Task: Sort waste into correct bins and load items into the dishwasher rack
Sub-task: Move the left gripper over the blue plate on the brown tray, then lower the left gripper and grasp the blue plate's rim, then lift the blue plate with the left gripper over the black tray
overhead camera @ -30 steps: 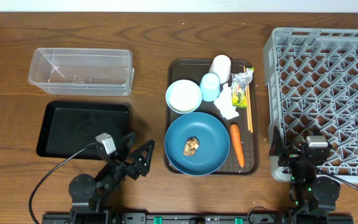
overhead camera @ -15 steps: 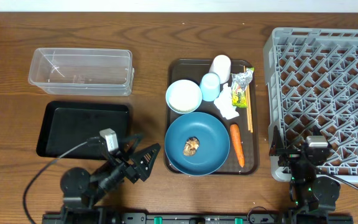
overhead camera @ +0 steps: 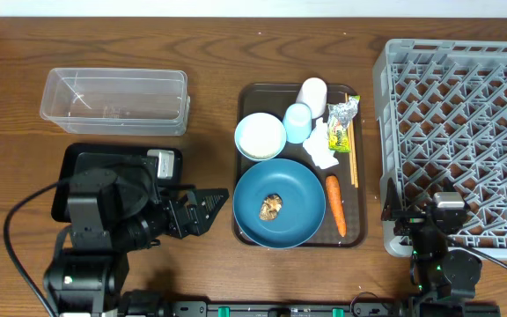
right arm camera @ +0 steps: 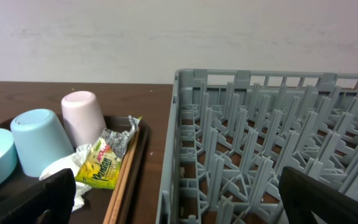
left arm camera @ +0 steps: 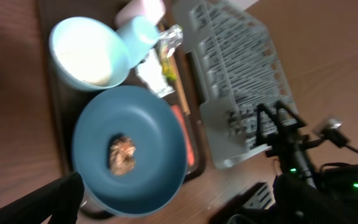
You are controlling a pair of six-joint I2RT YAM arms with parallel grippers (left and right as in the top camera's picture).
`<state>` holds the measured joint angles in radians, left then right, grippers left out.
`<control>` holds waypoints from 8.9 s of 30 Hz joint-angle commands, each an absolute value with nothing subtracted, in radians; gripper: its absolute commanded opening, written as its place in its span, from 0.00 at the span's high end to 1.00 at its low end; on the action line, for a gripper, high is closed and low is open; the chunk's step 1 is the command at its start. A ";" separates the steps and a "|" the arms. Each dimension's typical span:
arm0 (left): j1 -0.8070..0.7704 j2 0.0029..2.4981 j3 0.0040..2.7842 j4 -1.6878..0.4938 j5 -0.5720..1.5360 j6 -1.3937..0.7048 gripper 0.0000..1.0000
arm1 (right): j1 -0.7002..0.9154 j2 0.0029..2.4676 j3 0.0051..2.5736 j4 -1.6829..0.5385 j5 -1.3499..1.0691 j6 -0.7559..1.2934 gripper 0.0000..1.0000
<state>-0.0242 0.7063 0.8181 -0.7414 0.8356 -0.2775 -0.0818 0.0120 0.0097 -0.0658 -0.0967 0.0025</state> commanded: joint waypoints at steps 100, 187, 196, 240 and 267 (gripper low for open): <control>-1.047 1.627 0.975 -0.387 0.039 -0.697 0.02 | -0.098 0.006 0.006 -0.067 -0.097 -0.013 0.01; -1.119 1.794 1.084 -0.432 -0.143 -0.558 0.64 | -0.098 0.006 0.006 -0.067 -0.097 -0.013 0.01; -1.119 1.794 1.084 -0.432 -0.143 -0.558 0.81 | -0.098 0.006 0.006 -0.067 -0.098 -0.013 0.01; -1.119 1.511 1.092 -0.596 -0.152 -0.580 0.94 | -0.098 0.006 0.006 -0.067 -0.098 -0.013 0.01; -0.894 1.207 1.263 -0.911 -0.255 -0.570 0.94 | -0.098 0.006 0.006 -0.067 -0.098 -0.013 0.01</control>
